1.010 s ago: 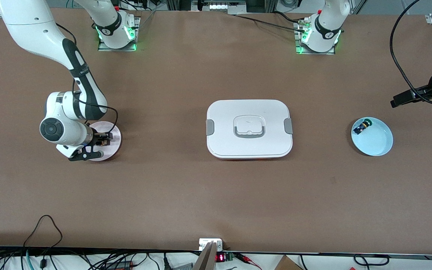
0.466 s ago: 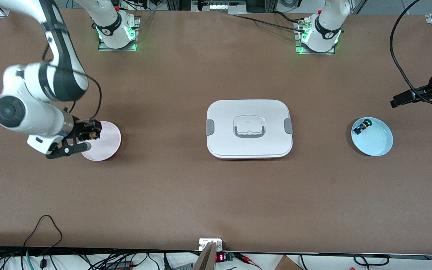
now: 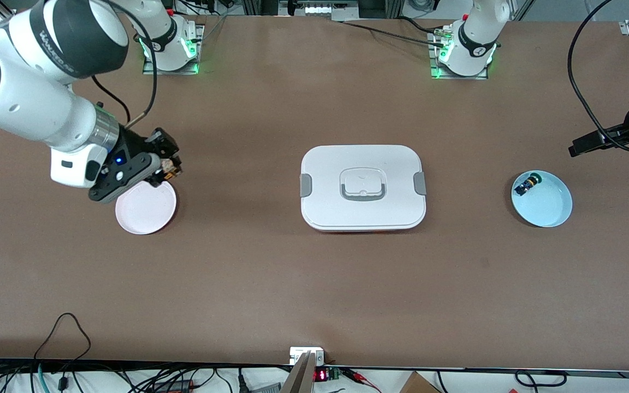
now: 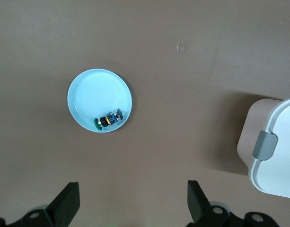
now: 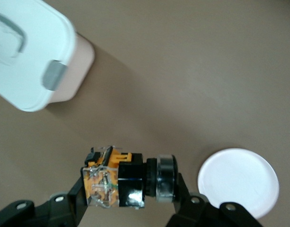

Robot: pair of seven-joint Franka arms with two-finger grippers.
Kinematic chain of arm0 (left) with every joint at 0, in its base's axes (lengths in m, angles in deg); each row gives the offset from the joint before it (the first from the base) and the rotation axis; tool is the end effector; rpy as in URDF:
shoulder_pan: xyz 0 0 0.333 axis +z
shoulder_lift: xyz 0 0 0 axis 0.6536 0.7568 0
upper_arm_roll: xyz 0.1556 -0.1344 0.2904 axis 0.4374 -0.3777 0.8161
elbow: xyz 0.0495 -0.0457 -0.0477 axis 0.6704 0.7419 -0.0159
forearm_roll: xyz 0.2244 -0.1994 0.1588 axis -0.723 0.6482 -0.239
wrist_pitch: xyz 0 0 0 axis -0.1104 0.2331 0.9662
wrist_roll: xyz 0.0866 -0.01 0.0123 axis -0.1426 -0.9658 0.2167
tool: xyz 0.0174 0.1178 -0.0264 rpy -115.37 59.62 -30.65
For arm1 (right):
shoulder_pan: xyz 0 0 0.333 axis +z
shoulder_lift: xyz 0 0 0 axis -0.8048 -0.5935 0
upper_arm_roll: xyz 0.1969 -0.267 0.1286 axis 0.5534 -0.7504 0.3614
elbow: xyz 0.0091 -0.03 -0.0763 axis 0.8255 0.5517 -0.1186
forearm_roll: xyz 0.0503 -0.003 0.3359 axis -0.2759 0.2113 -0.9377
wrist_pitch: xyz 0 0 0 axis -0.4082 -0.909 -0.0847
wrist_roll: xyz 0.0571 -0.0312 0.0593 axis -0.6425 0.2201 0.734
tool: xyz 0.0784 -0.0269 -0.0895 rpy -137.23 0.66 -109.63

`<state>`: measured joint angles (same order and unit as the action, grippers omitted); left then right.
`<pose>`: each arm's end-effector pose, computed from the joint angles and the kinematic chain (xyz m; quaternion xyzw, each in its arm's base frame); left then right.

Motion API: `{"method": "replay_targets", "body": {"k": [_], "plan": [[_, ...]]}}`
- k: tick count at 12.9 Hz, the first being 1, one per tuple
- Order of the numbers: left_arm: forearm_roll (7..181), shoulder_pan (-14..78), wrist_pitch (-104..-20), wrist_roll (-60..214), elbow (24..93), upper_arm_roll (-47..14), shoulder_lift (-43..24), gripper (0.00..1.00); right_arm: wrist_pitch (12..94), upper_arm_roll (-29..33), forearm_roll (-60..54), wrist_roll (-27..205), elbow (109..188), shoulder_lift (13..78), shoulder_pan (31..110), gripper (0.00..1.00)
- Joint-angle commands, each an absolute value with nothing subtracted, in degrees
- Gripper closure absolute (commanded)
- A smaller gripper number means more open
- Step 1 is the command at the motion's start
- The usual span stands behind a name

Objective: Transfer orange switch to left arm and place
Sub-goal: 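Lift the orange switch with the right gripper off the white plate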

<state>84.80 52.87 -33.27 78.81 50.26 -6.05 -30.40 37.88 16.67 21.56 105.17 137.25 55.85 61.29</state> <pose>0.5174 0.0442 0.5953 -0.9914 -0.1119 0.0681 0.0003 0.5567 0.1833 0.5627 -0.9438 -0.3059 -0.0012 0.1253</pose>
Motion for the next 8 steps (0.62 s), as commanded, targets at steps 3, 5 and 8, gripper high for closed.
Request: {"method": "replay_targets", "body": {"k": [3, 5, 8], "plan": [[85.65, 53.65, -33.05, 77.63, 48.94, -6.60, -29.85, 0.00, 39.27, 21.10, 13.43, 118.84, 136.11, 55.63, 61.15, 0.72], [87.74, 53.73, -32.88, 77.71, 48.94, -6.60, -29.77, 0.00, 41.99, 21.46, 4.76, 129.63, 136.90, 54.85, 61.41, 0.73], [99.67, 56.46, -31.48, 76.23, 49.12, -6.25, -28.54, 0.00, 46.56, 21.55, -6.34, 140.11, 138.48, 54.14, 61.85, 0.73]]}}
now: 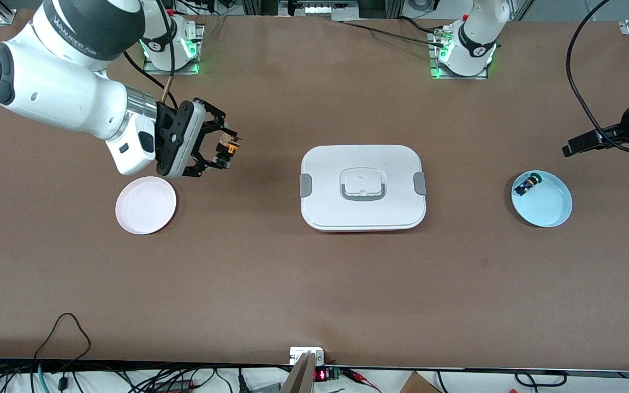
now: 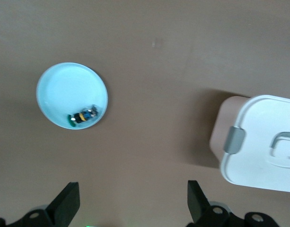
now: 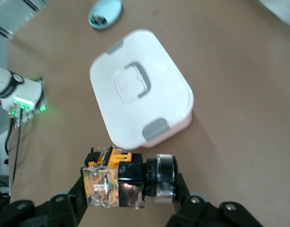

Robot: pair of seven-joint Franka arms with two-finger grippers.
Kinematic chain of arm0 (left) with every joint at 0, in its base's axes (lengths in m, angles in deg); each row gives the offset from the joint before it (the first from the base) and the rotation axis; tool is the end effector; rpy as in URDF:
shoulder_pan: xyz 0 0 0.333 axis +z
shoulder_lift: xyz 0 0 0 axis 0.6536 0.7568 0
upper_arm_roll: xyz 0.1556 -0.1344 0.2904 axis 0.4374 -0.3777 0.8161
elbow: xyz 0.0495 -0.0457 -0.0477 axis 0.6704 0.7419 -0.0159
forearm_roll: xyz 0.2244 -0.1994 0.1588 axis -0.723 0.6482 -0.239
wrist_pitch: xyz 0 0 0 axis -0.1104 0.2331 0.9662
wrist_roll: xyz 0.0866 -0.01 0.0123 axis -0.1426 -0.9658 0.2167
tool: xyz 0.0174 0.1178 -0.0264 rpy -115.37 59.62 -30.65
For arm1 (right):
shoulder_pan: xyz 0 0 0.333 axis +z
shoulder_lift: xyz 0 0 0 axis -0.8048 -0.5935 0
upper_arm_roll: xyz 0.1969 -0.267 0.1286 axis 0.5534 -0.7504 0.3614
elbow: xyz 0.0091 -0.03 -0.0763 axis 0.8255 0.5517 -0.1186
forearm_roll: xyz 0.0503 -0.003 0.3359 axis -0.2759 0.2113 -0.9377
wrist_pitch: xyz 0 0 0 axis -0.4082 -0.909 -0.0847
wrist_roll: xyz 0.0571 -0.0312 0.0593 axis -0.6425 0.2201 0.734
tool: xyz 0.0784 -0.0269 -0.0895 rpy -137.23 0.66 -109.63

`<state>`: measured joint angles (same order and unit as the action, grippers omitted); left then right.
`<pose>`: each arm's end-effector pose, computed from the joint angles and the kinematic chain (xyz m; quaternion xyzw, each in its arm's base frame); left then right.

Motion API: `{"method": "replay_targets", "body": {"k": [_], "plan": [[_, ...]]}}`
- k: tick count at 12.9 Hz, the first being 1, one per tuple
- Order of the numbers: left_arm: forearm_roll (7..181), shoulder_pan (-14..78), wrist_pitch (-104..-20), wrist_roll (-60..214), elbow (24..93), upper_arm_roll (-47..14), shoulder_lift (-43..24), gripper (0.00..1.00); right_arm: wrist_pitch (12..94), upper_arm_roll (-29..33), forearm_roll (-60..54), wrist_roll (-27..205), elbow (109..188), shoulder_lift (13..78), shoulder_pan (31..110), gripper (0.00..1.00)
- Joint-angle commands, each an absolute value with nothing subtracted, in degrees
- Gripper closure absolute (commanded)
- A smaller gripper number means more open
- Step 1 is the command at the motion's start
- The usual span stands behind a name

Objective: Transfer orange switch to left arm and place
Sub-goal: 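Carry the switch over the box while the left gripper reaches toward it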

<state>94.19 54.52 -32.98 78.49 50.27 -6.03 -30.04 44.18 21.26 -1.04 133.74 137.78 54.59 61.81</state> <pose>0.5191 0.0393 0.5934 0.9857 0.1261 -0.0751 0.0829 0.5476 0.2603 0.5742 -0.8093 -0.4913 -0.1110 0.3024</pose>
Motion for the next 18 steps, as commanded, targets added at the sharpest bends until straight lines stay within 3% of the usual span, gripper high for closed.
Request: {"method": "replay_targets", "body": {"k": [1, 9, 13, 18], "plan": [[103.36, 56.46, -30.08, 76.13, 49.47, -6.25, -28.27, 0.00, 48.40, 21.55, -9.33, 143.45, 138.83, 53.79, 62.72, 0.73], [140.10, 55.76, -32.70, 79.82, 57.64, -9.49, -24.23, 0.00, 55.44, 21.46, -43.15, 162.89, 143.22, 51.85, 65.89, 0.73], [155.57, 53.57, -41.29, 80.52, 62.30, -16.77, -23.97, 0.00, 61.94, 21.46, -48.79, 166.16, 143.67, 51.24, 70.10, 0.73], [164.10, 52.69, -55.35, 85.01, 62.65, -28.47, -24.23, 0.00, 63.98, 21.46, -61.37, 171.61, 143.67, 49.92, 72.92, 0.74]]}}
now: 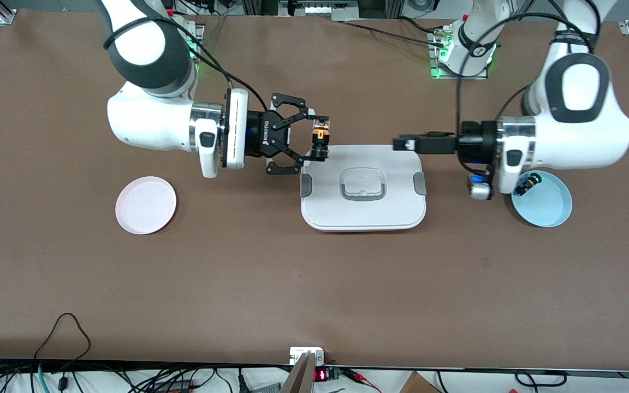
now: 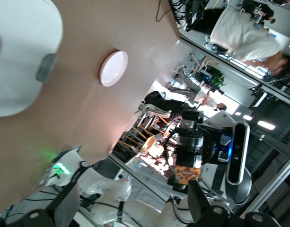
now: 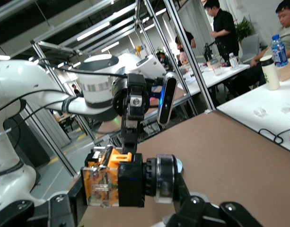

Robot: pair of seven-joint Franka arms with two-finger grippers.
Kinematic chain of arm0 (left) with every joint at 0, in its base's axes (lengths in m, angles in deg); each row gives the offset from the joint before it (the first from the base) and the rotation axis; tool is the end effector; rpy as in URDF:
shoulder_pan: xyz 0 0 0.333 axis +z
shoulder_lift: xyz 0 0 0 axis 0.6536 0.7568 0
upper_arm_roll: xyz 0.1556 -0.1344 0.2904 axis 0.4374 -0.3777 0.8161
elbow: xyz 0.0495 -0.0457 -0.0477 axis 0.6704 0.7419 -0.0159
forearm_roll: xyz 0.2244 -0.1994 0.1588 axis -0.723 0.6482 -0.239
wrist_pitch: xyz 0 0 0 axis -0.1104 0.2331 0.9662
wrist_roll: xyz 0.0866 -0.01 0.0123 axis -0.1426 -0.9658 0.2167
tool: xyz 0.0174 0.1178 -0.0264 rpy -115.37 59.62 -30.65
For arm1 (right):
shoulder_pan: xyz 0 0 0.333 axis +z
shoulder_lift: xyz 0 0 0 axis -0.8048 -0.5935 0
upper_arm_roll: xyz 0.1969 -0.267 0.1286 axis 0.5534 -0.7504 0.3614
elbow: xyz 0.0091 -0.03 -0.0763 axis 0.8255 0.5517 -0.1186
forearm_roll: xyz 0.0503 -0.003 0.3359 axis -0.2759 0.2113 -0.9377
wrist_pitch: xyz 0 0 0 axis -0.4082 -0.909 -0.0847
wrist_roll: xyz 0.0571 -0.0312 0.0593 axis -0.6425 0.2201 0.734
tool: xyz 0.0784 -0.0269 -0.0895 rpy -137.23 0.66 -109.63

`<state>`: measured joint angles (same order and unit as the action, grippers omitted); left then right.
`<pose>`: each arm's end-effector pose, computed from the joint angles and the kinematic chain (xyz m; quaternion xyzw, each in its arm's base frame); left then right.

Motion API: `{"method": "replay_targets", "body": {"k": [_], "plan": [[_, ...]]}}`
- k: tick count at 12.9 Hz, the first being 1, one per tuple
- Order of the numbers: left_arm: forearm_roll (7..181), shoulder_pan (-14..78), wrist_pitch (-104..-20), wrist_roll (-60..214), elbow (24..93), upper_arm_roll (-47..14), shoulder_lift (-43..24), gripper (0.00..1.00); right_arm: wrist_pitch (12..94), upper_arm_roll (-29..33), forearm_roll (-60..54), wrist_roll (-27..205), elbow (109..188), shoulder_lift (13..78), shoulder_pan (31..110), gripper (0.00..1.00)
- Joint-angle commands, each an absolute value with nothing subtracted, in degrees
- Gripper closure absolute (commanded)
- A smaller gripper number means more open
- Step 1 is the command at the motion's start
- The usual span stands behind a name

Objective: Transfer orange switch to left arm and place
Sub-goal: 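Carry the switch over the box while the left gripper reaches toward it, then grasp the orange switch with the left gripper beside the right gripper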

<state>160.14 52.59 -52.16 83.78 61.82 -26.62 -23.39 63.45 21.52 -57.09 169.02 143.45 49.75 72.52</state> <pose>0.5418 -0.2236 0.5521 0.7680 0.1909 -0.2054 0.5758 0.5403 0.3792 0.5436 -0.6470 -0.3911 -0.3495 0.5535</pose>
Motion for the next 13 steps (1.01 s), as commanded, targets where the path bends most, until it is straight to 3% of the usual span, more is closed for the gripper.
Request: {"method": "replay_targets", "body": {"k": [1, 6, 10, 13], "plan": [[166.74, 52.33, -58.42, 85.18, 62.74, -30.05, -24.32, 0.00, 63.89, 21.46, -61.73, 171.70, 143.67, 49.92, 73.01, 0.74], [177.99, 51.01, -72.14, 87.12, 62.74, -36.65, -24.14, 0.00, 63.98, 21.46, -61.92, 171.79, 143.84, 49.92, 73.28, 0.75], [178.99, 49.17, -75.68, 87.12, 62.74, -37.45, -23.97, 0.01, 63.98, 21.46, -61.83, 172.66, 144.90, 49.92, 73.63, 0.75], [178.90, 49.16, -75.68, 86.50, 62.74, -37.45, -23.79, 0.35, 63.98, 21.46, -61.83, 172.58, 144.90, 50.01, 73.63, 0.75]]}}
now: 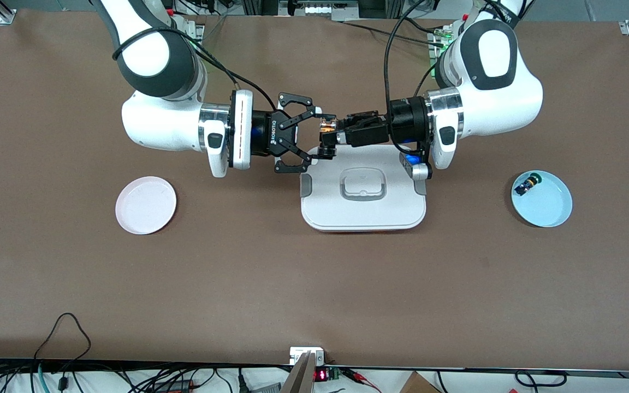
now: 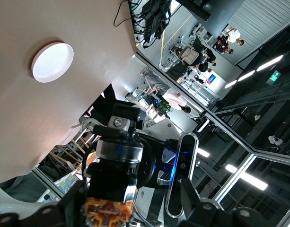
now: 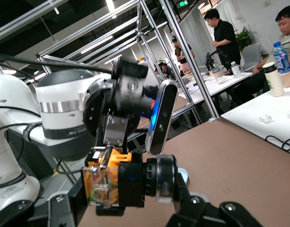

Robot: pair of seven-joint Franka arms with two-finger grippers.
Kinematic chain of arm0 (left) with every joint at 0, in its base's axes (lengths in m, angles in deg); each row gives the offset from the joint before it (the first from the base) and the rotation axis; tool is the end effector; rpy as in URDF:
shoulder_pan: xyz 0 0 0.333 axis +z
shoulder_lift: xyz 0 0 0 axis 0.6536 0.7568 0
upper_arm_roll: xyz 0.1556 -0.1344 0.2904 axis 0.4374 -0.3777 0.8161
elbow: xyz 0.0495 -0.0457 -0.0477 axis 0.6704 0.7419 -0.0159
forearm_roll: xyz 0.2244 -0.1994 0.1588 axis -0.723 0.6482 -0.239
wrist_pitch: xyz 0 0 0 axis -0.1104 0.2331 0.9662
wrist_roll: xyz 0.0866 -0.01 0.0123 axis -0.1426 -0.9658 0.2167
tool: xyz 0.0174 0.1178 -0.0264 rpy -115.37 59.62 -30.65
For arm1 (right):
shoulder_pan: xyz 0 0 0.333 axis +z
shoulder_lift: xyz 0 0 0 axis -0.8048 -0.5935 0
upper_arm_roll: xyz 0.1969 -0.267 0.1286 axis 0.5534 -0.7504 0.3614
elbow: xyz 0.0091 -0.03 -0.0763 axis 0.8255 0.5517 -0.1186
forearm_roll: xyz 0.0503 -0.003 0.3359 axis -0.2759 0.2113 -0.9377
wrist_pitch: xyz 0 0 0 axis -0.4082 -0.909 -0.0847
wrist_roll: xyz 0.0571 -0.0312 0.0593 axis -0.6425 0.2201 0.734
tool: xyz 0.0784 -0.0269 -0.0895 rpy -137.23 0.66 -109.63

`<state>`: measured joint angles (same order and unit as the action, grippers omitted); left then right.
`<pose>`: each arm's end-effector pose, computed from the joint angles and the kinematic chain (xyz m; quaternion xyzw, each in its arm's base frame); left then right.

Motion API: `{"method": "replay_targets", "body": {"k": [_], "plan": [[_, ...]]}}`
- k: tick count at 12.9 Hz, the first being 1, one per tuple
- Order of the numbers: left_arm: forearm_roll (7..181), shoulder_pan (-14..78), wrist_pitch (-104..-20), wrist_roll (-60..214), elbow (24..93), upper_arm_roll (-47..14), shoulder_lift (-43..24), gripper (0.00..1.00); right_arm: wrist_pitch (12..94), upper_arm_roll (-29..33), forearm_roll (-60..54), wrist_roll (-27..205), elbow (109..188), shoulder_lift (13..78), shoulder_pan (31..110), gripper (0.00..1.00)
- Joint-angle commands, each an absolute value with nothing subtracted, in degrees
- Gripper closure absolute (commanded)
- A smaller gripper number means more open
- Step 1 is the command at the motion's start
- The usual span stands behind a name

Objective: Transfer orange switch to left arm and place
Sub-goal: 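Grasp the orange switch with the left gripper beside the right gripper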

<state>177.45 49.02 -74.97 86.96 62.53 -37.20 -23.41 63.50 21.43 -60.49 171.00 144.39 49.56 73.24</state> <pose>0.5248 -0.3106 0.5674 0.6839 0.3031 -0.1881 0.6364 0.5361 0.3853 0.5363 -0.6414 -0.3791 -0.3536 0.5656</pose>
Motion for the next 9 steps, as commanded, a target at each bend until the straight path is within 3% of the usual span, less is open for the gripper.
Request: {"method": "replay_targets", "body": {"k": [1, 3, 5, 6, 8, 9], "plan": [[178.90, 49.17, -75.59, 86.42, 62.74, -37.45, -23.61, 0.45, 63.98, 21.46, -61.83, 172.58, 144.90, 50.01, 73.63, 0.75], [178.90, 49.17, -75.51, 85.28, 63.27, -37.45, -23.53, 0.66, 64.06, 21.37, -61.83, 172.58, 144.99, 50.01, 73.63, 0.75], [178.90, 49.17, -75.16, 83.87, 63.80, -37.45, -23.53, 0.94, 64.06, 21.37, -61.83, 172.58, 144.99, 50.01, 73.72, 0.75], [178.81, 49.25, -75.15, 83.95, 63.88, -37.45, -23.61, 1.00, 64.06, 21.37, -61.83, 172.58, 144.99, 50.01, 73.63, 0.75], [178.63, 49.78, -74.89, 84.22, 63.89, -37.36, -23.61, 1.00, 64.06, 21.37, -61.83, 172.58, 145.16, 50.18, 73.63, 0.74], [178.46, 50.22, -74.80, 84.22, 63.89, -37.36, -23.79, 1.00, 64.15, 21.37, -61.91, 171.71, 145.43, 50.36, 73.63, 0.63]]}}
